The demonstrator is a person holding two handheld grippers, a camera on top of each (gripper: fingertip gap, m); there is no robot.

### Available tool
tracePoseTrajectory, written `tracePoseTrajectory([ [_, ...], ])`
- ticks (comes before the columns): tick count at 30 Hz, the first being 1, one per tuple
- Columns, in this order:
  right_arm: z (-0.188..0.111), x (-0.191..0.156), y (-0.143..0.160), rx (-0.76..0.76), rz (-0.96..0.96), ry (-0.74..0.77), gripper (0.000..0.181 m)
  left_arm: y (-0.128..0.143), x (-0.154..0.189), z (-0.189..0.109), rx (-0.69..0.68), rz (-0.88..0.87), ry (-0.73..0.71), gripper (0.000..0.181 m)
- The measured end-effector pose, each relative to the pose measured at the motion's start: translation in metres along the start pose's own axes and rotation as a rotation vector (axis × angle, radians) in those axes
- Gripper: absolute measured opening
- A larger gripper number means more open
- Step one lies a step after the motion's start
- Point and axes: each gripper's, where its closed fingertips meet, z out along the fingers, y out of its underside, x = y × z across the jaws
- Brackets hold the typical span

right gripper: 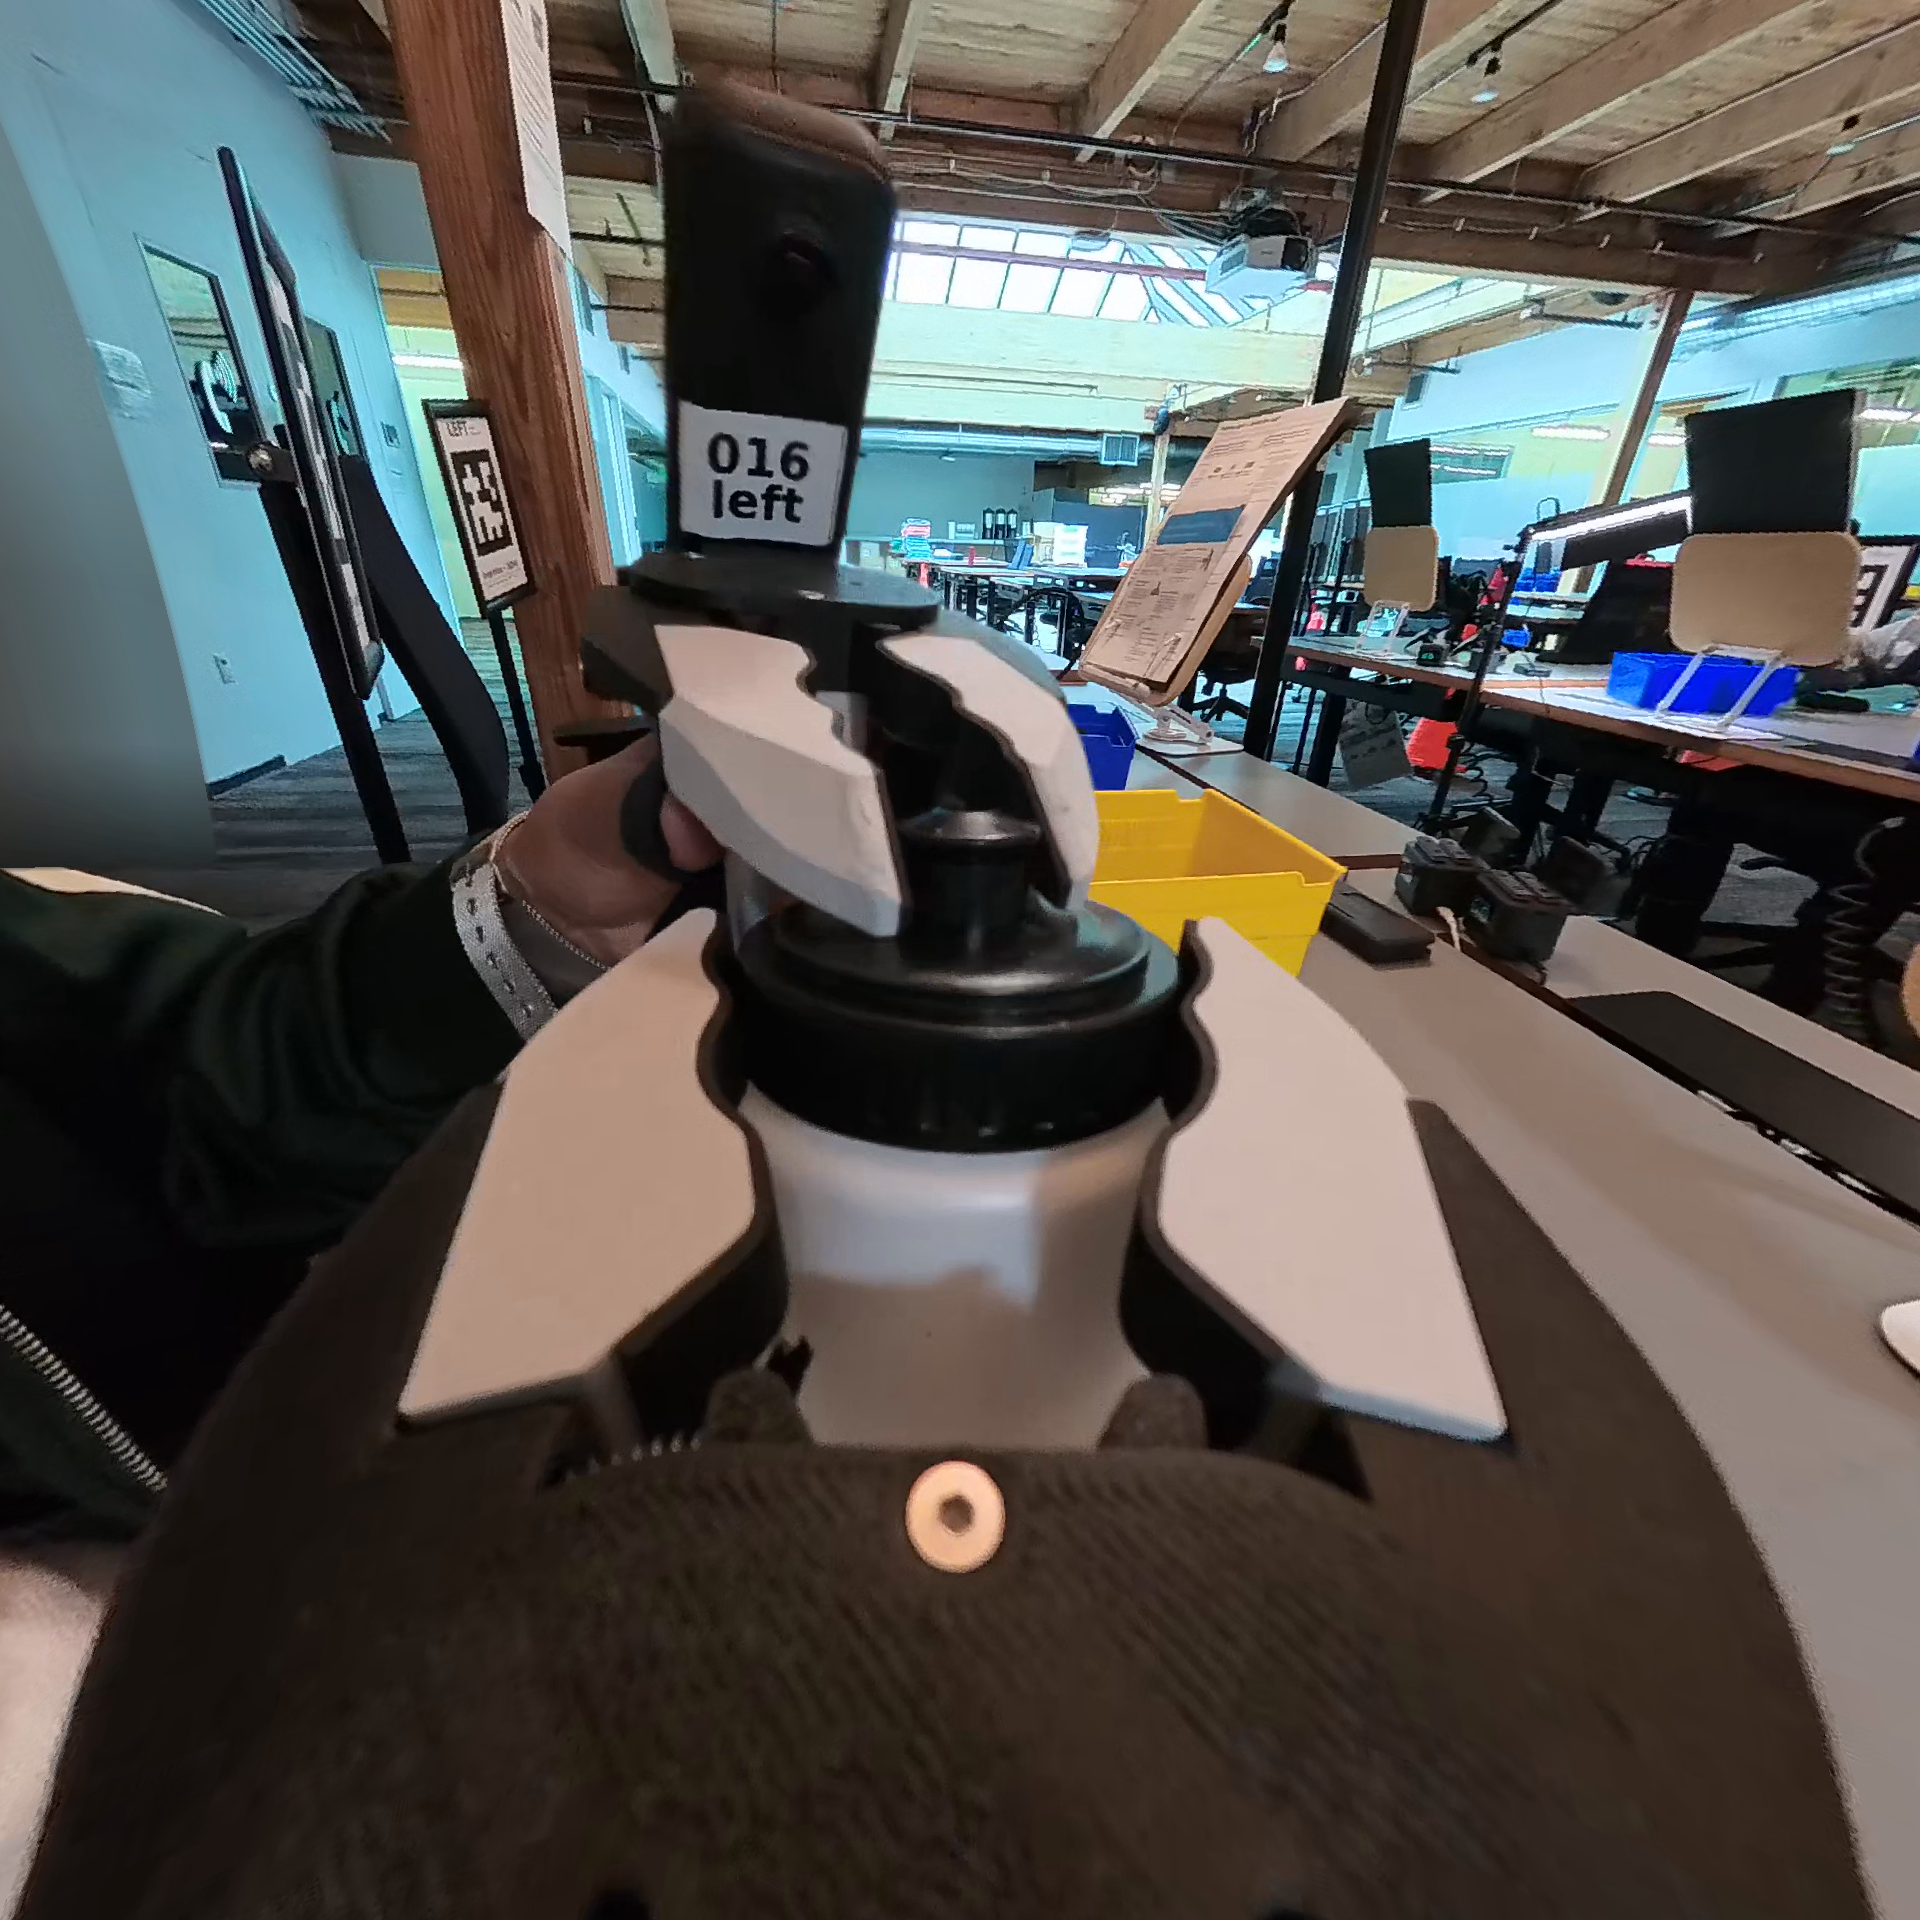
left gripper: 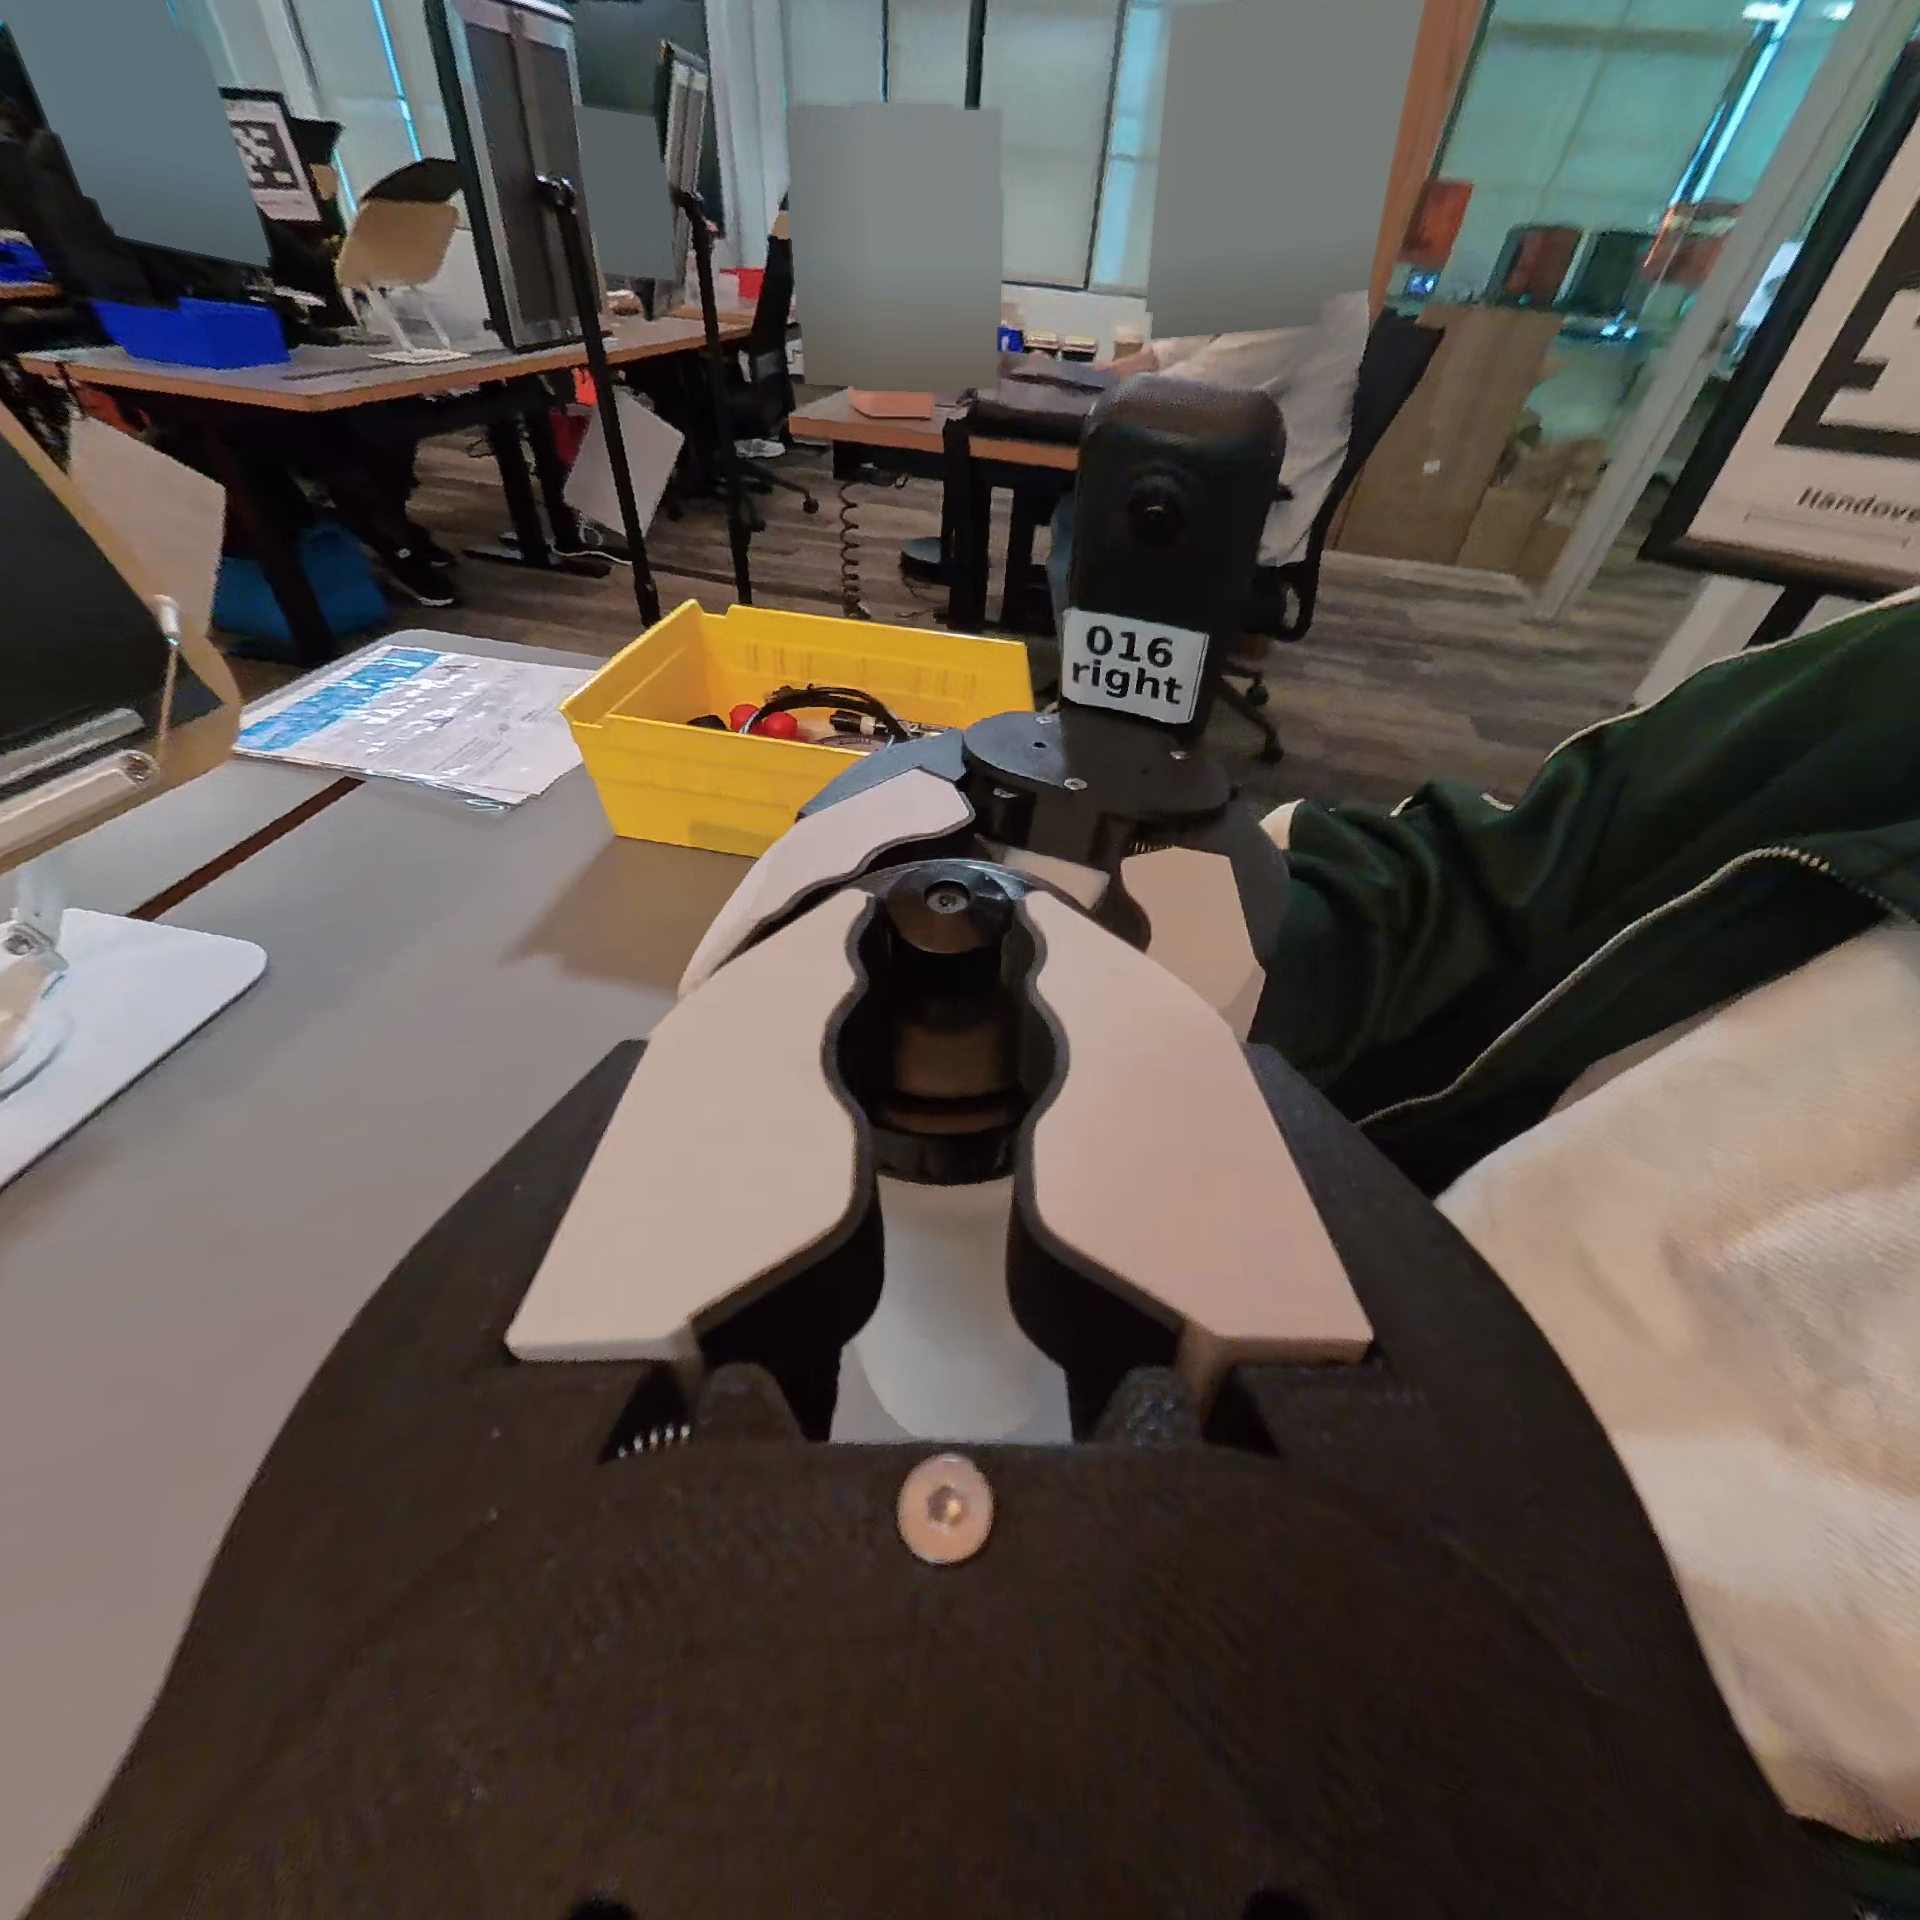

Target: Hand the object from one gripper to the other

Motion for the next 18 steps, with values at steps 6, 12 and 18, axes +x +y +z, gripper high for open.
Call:
tracePoseTrajectory([
  [6, 0.003, -0.002, 0.002, -0.011, 0.025, -0.019, 0.081, 0.001, 0.0, -0.001, -0.038, 0.063, -0.043, 0.023],
  [12, -0.012, 0.011, -0.008, 0.05, 0.059, 0.017, 0.088, -0.004, -0.012, -0.013, -0.034, 0.082, -0.116, 0.023],
  [18, -0.049, 0.02, 0.035, 0.087, 0.124, 0.098, 0.08, -0.013, -0.021, -0.034, 0.004, 0.063, -0.149, 0.023],
])
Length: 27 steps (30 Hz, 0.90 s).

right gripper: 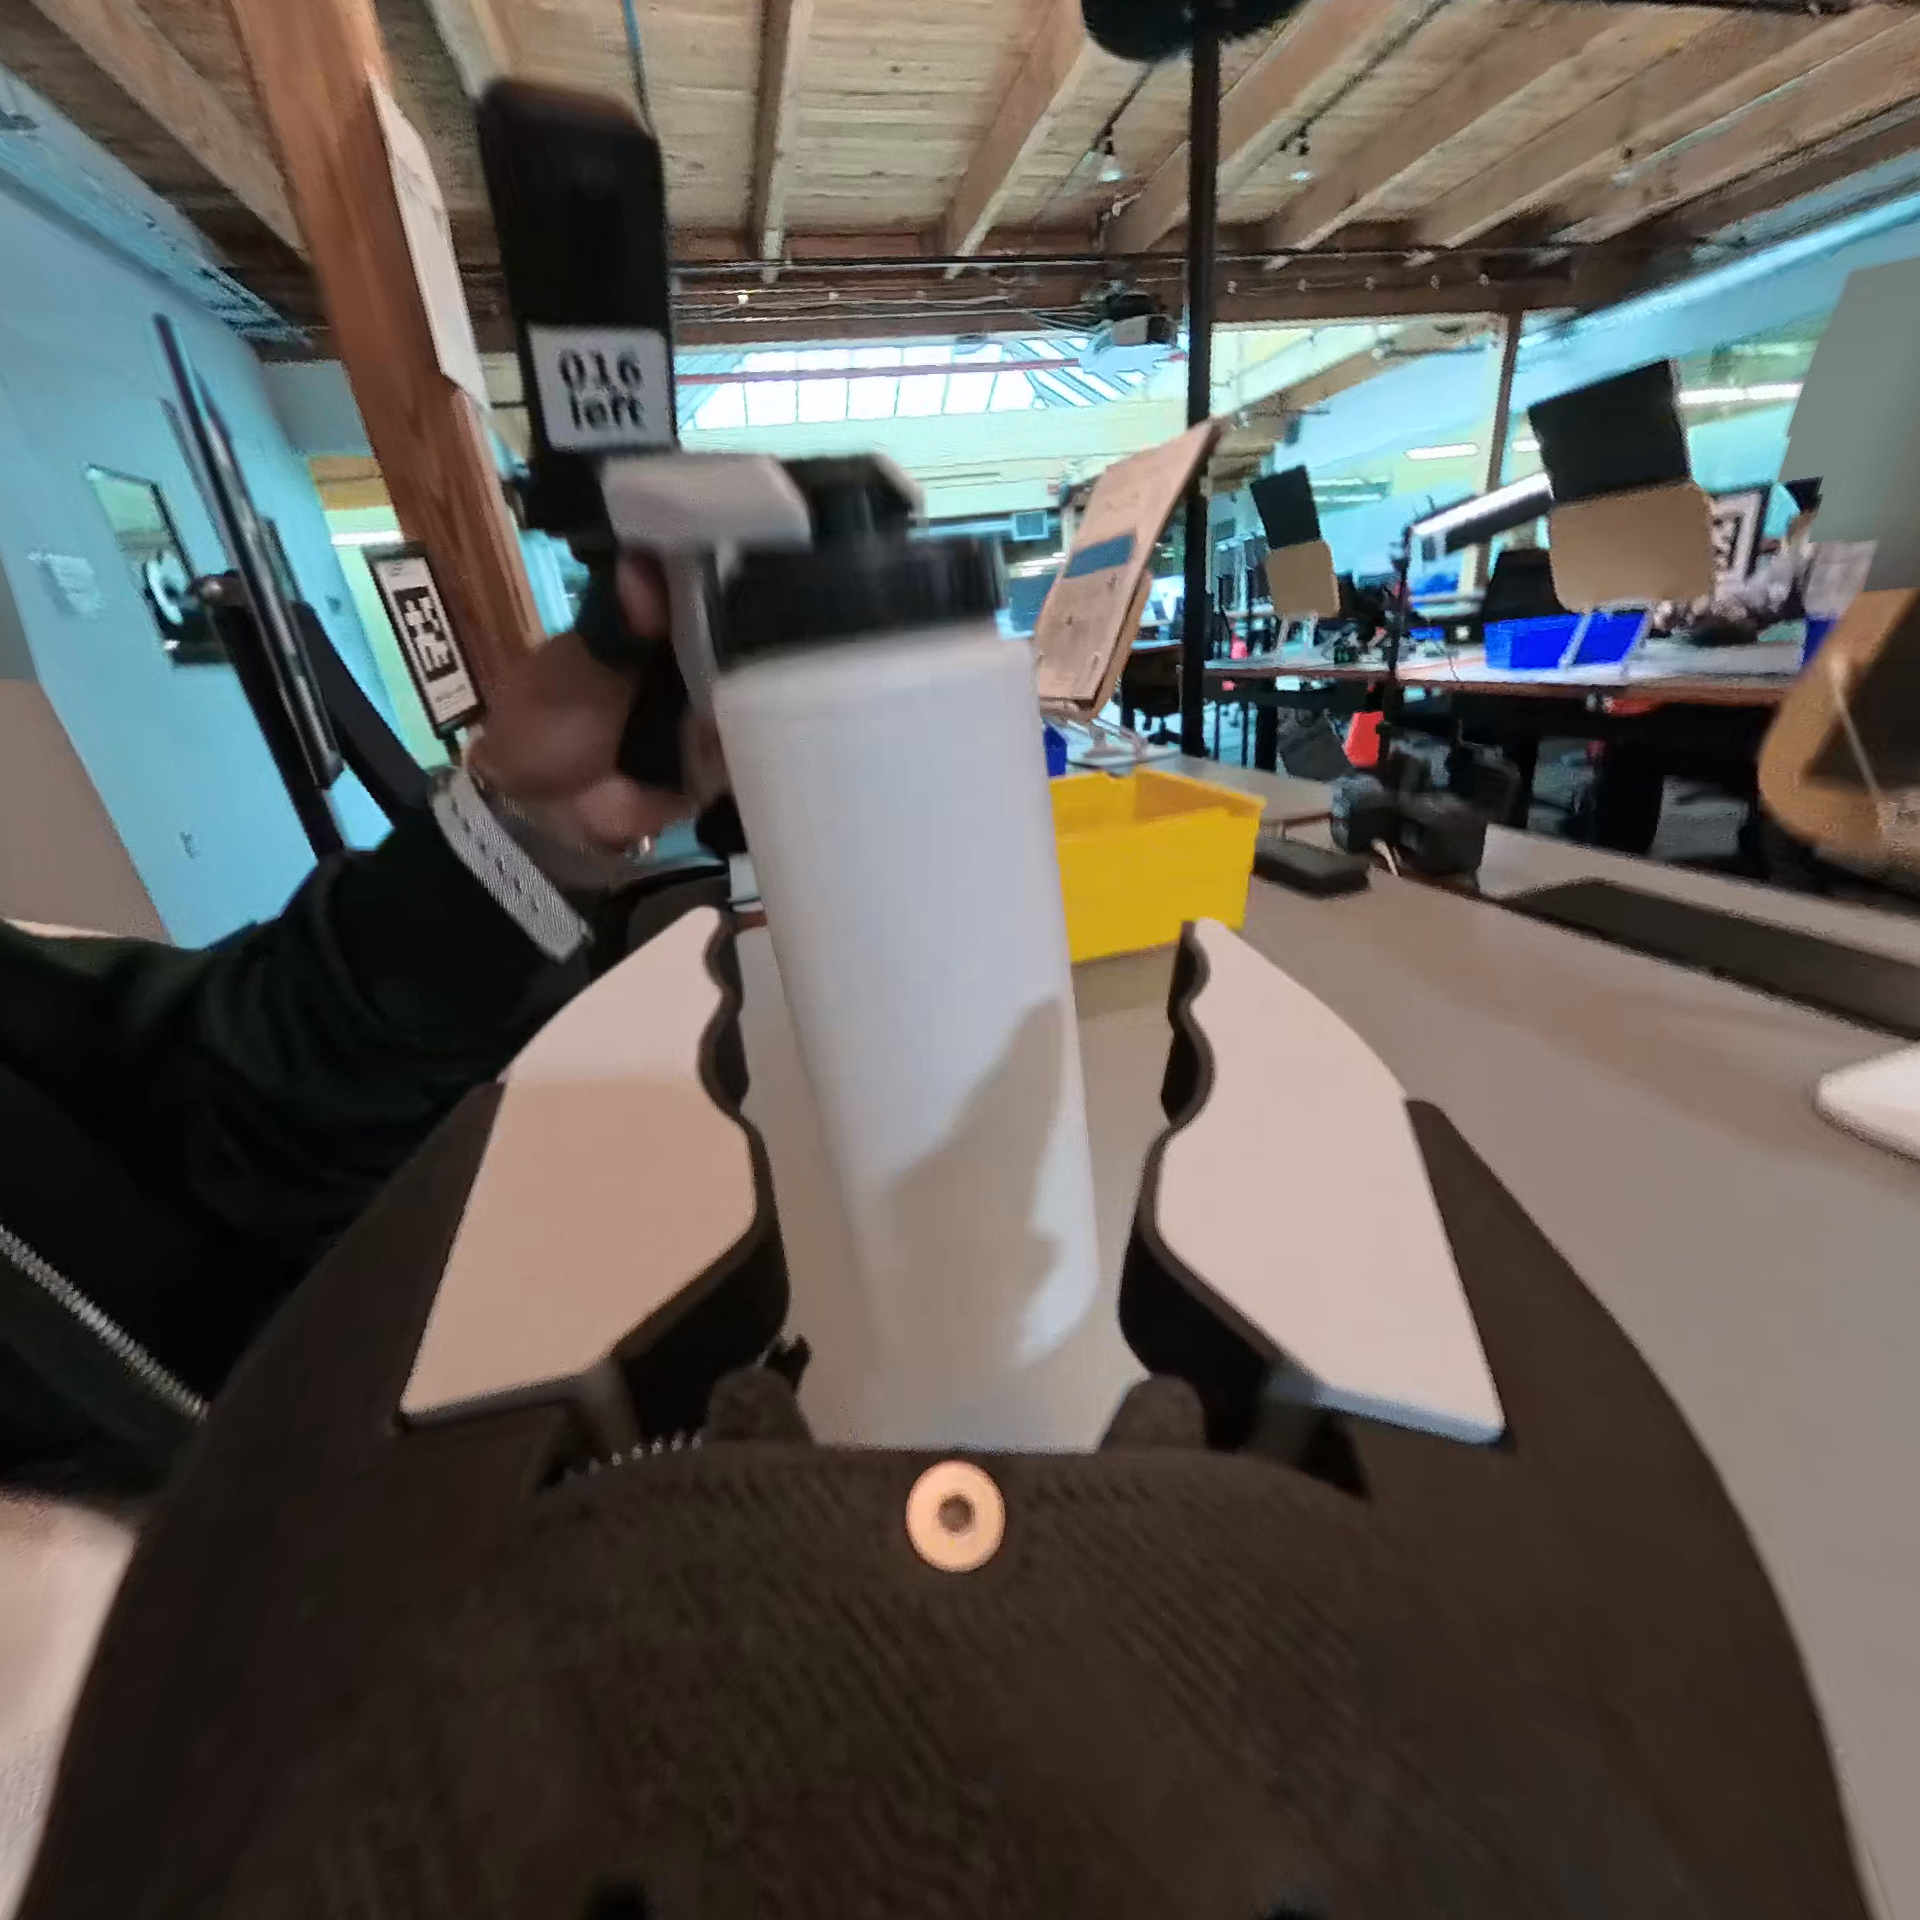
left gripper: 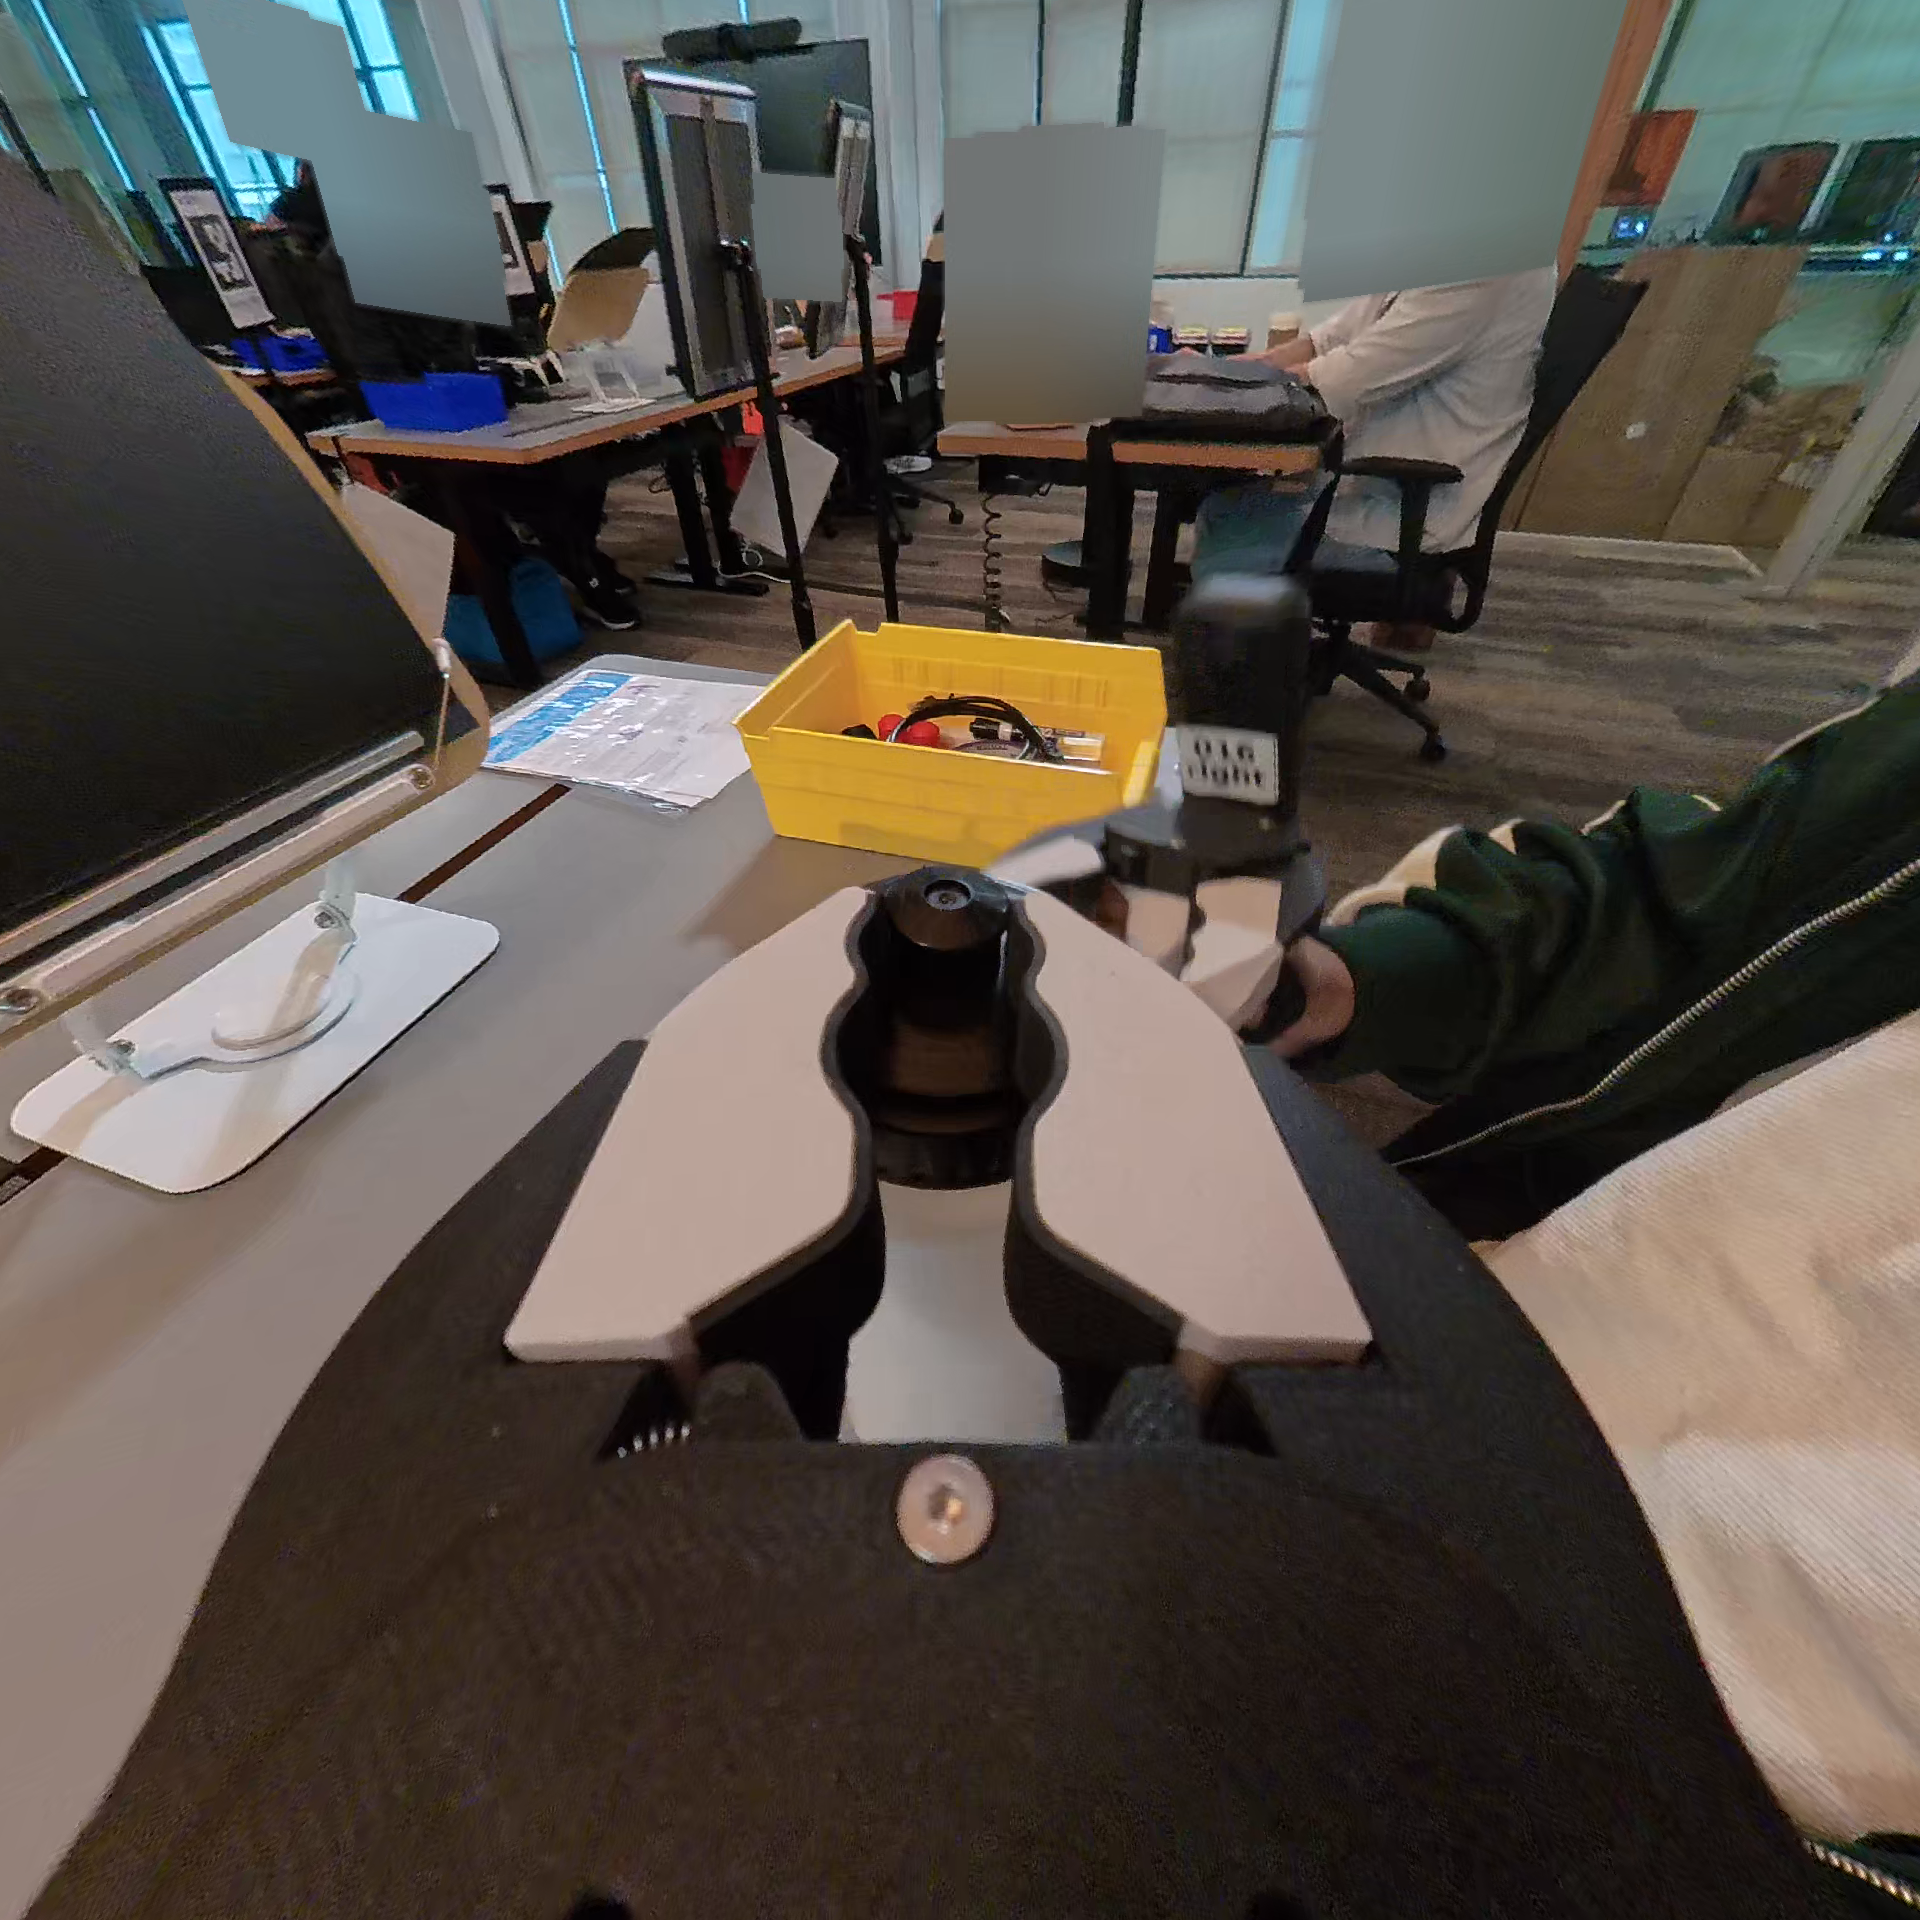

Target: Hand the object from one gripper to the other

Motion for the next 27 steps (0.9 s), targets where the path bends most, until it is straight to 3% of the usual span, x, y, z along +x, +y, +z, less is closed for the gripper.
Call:
tracePoseTrajectory([
  [3, -0.025, 0.001, 0.055, -0.049, 0.169, 0.049, 0.077, -0.003, -0.007, -0.009, 0.008, -0.011, -0.022, 0.023],
  [6, -0.034, -0.01, 0.044, 0.046, 0.444, -0.045, 0.077, -0.008, -0.011, -0.016, 0.025, -0.009, -0.044, 0.023],
  [16, -0.022, -0.02, 0.059, 0.017, 0.59, -0.141, 0.078, -0.017, -0.012, -0.033, 0.026, 0.006, -0.081, 0.023],
  [27, -0.014, -0.017, 0.071, -0.043, 0.509, -0.111, 0.08, -0.026, 0.0, -0.039, 0.067, -0.023, -0.015, 0.023],
])
